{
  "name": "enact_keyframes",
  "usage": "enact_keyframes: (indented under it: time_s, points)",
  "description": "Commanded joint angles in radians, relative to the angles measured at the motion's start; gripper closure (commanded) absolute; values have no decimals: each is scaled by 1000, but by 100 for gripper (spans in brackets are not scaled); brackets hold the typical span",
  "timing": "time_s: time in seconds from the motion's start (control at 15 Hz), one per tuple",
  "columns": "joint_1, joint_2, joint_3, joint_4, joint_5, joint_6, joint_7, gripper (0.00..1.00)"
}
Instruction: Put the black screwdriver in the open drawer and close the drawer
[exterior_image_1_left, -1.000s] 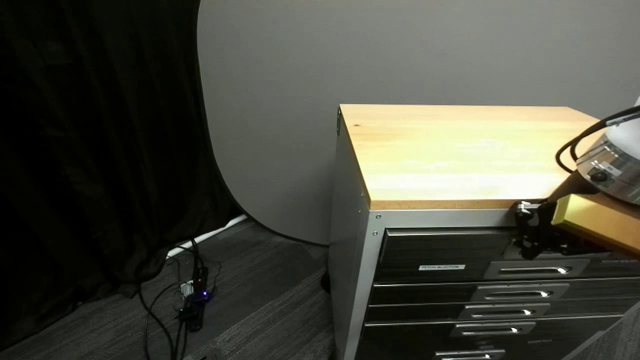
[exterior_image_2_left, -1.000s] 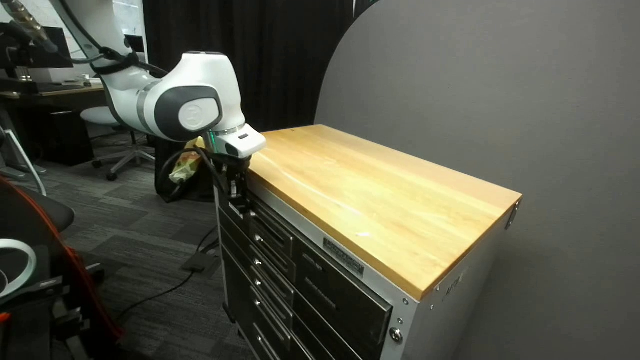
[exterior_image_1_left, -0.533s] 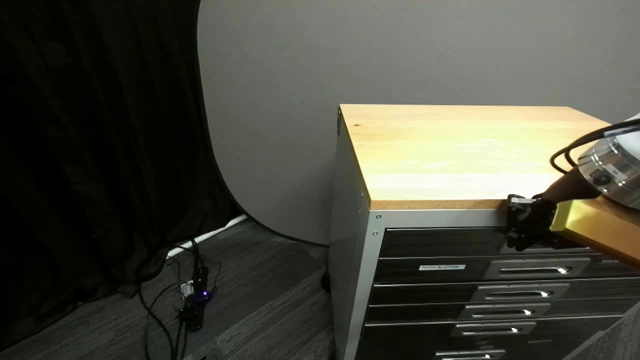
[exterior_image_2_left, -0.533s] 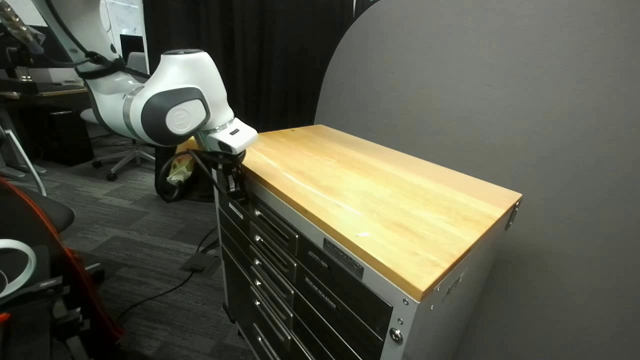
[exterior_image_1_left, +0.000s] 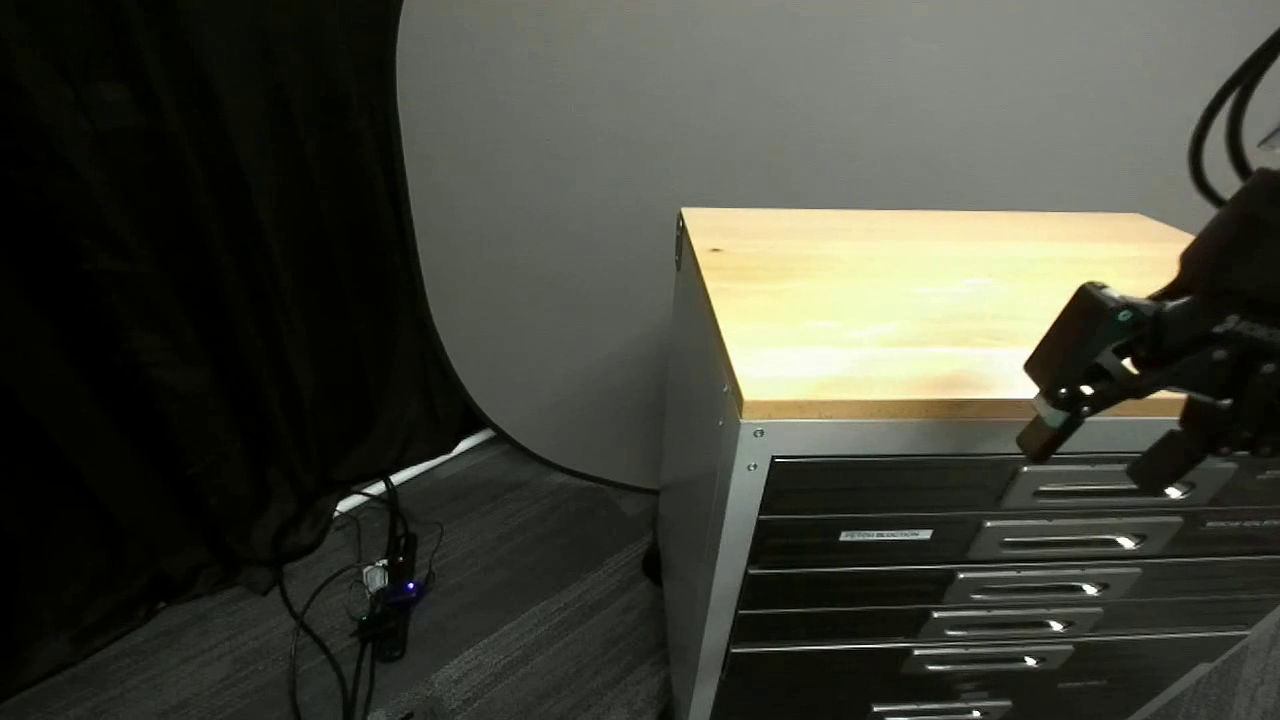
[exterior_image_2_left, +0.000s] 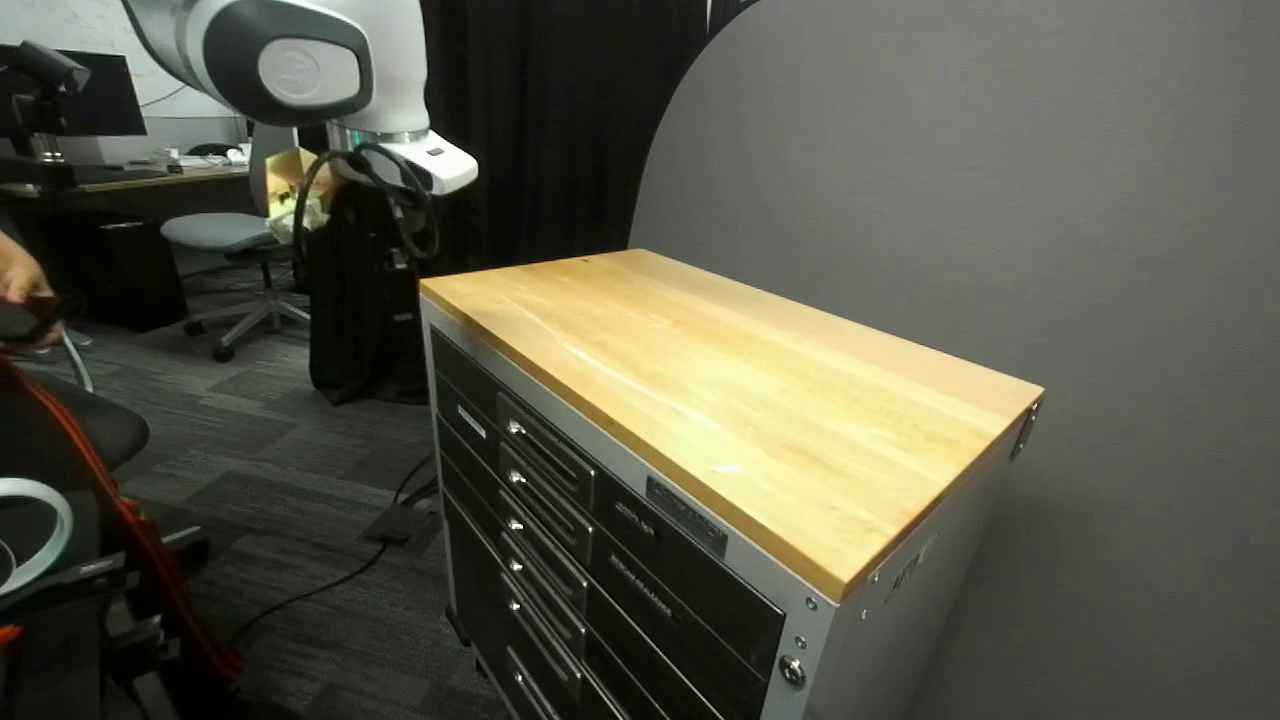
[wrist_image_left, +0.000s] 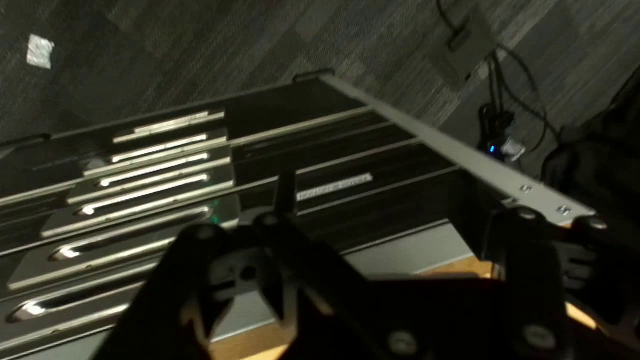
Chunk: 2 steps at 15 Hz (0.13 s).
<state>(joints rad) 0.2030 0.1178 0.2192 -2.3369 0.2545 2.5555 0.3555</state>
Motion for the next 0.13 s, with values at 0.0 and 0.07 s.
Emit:
enact_keyframes:
  time_s: [0.0, 0.07]
  points:
    - [6, -31, 0, 0, 24, -58, -26, 18]
    - [6, -51, 4, -1, 32, -86, -35, 9]
